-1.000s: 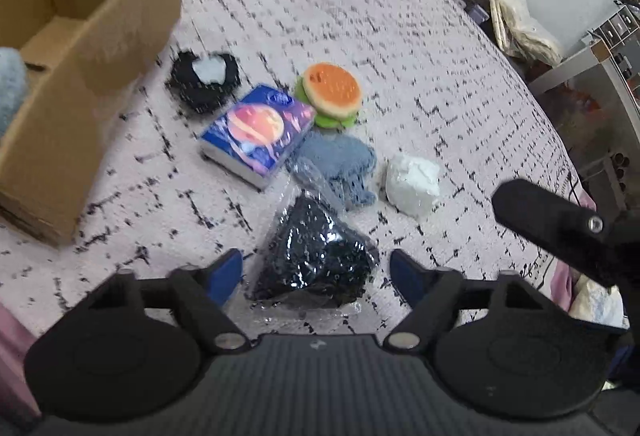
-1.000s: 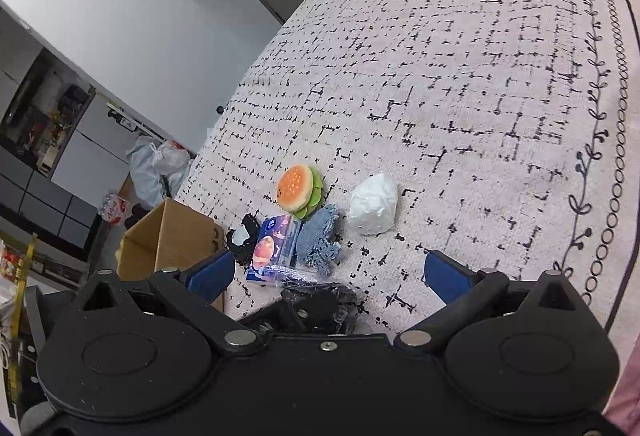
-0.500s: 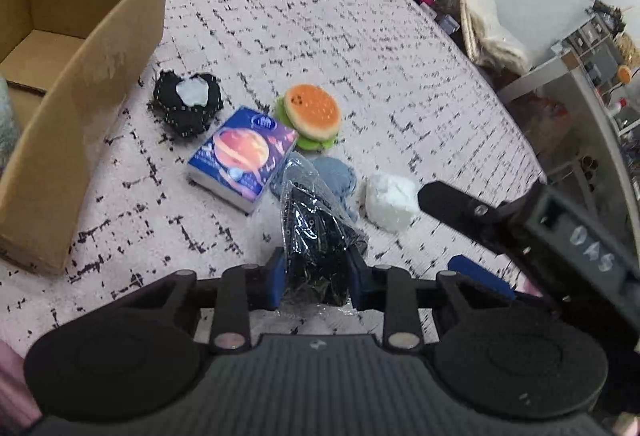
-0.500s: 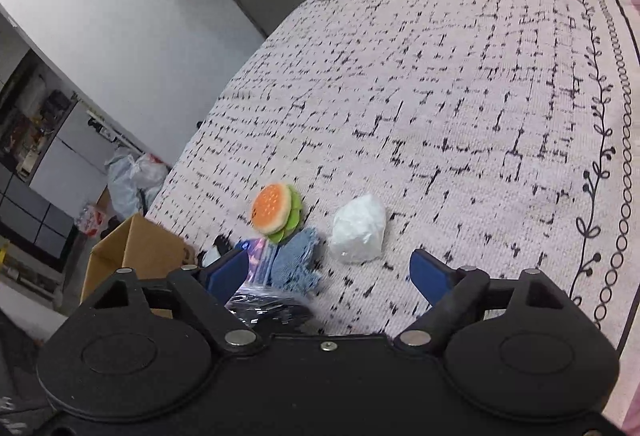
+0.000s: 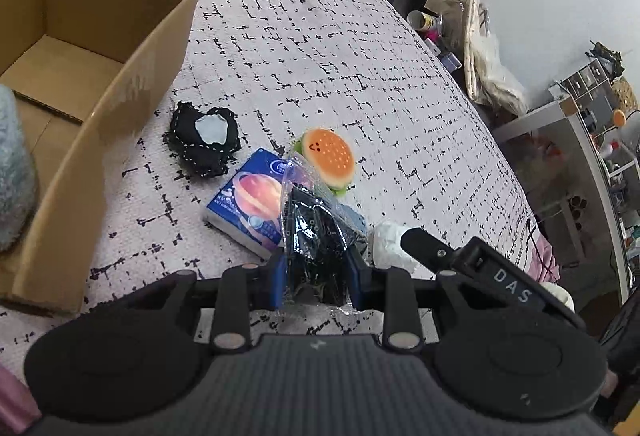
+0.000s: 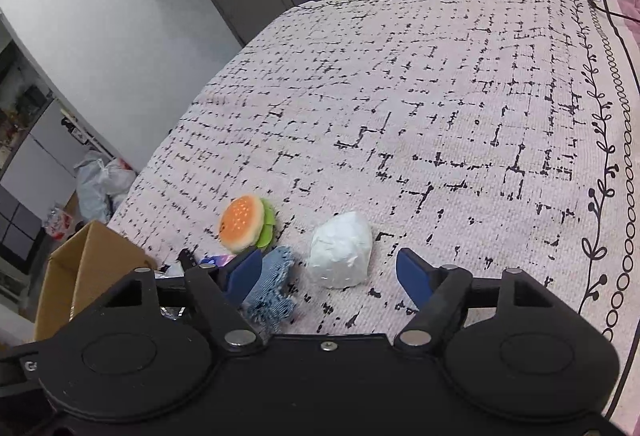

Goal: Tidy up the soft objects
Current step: 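Grasp the white wrapped item with the right gripper while the left gripper holds the black bag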

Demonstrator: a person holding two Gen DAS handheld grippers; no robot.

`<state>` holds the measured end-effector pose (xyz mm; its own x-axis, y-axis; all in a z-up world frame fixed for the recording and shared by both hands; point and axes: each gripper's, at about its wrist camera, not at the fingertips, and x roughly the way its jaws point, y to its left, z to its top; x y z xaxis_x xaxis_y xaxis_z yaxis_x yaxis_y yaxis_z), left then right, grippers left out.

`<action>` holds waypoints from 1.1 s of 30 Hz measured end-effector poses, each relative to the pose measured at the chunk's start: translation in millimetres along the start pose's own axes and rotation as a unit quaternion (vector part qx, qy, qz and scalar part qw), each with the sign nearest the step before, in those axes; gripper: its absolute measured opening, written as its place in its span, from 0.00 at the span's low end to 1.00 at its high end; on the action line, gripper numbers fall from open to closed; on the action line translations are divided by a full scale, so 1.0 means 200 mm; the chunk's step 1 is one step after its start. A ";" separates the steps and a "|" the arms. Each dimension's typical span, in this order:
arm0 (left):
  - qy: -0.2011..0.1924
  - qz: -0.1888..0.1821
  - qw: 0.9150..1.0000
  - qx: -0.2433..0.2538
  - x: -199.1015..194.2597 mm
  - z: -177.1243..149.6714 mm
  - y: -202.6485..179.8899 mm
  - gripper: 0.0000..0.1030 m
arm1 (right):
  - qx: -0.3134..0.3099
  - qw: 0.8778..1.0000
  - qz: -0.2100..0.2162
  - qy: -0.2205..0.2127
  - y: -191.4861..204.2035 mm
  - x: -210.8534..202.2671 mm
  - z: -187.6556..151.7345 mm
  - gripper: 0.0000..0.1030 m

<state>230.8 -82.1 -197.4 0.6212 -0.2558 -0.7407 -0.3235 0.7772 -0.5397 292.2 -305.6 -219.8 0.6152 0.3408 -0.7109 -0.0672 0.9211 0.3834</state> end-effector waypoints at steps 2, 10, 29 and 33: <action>0.002 -0.001 1.000 -0.003 0.01 0.01 0.02 0.29 | 0.001 1.000 -0.004 0.004 0.00 0.03 0.00 0.68; -0.002 -0.006 1.000 -0.004 0.04 0.06 0.05 0.29 | -0.015 1.000 -0.023 0.011 0.03 0.10 -0.01 0.50; -0.016 0.008 0.999 0.051 -0.07 0.08 -0.08 0.28 | -0.027 1.000 0.008 0.001 0.09 -0.06 0.04 0.38; -0.024 0.014 0.998 0.064 -0.13 0.10 -0.10 0.28 | -0.029 0.999 0.023 -0.013 0.12 -0.14 0.06 0.38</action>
<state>235.3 -79.9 -159.6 0.6471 -0.2077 -0.7335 -0.2499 0.8513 -0.4615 282.9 -295.3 -184.0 0.6307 0.3794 -0.6769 -0.1415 0.9139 0.3804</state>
